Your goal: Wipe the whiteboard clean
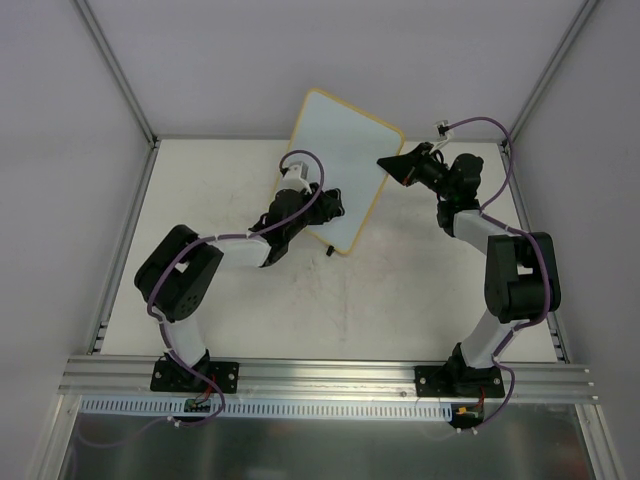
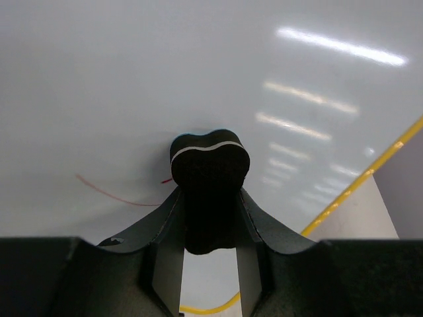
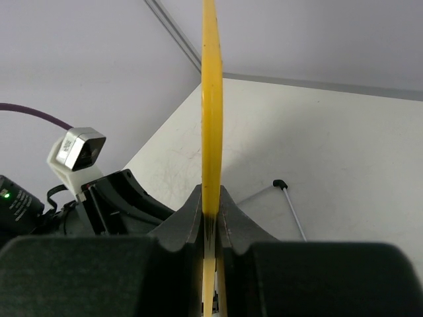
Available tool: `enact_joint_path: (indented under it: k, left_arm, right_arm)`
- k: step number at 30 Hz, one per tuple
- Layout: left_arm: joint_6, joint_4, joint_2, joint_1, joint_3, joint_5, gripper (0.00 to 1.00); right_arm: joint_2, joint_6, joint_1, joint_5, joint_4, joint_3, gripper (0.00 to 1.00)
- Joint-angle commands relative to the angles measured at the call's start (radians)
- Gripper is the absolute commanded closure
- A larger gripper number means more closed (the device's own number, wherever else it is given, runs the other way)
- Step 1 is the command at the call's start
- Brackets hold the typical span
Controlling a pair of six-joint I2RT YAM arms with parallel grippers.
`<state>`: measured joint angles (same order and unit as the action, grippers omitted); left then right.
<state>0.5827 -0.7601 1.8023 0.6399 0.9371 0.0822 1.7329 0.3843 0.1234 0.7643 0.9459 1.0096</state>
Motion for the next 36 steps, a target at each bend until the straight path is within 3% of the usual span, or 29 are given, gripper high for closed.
enact_joint_path:
  k: [1, 8, 13, 20, 29, 36]
  left_arm:
    - [0.135, 0.093, 0.012, -0.098, -0.064, 0.056, 1.00]
    - [0.367, 0.157, 0.026, -0.190, -0.135, 0.060, 1.00]
    - [0.408, 0.156, 0.006, -0.190, -0.179, 0.120, 1.00]
    - [0.323, 0.030, 0.003, -0.177, -0.170, 0.056, 1.00]
    - [0.111, -0.093, 0.000, -0.014, -0.117, 0.088, 1.00]
    - [-0.034, -0.096, 0.028, 0.092, -0.009, -0.033, 1.00]
  right_arm:
    - [-0.041, -0.068, 0.033, 0.107, 0.027, -0.012, 1.00]
    - [-0.042, -0.068, 0.033, 0.107, 0.027, -0.012, 1.00]
    - [-0.042, -0.068, 0.033, 0.107, 0.027, -0.014, 1.00]
    - [-0.041, -0.068, 0.033, 0.107, 0.028, -0.012, 1.00]
    - [-0.038, -0.068, 0.035, 0.104, 0.028, -0.012, 1.00]
    - [-0.035, -0.067, 0.033, 0.105, 0.030, -0.011, 1.00]
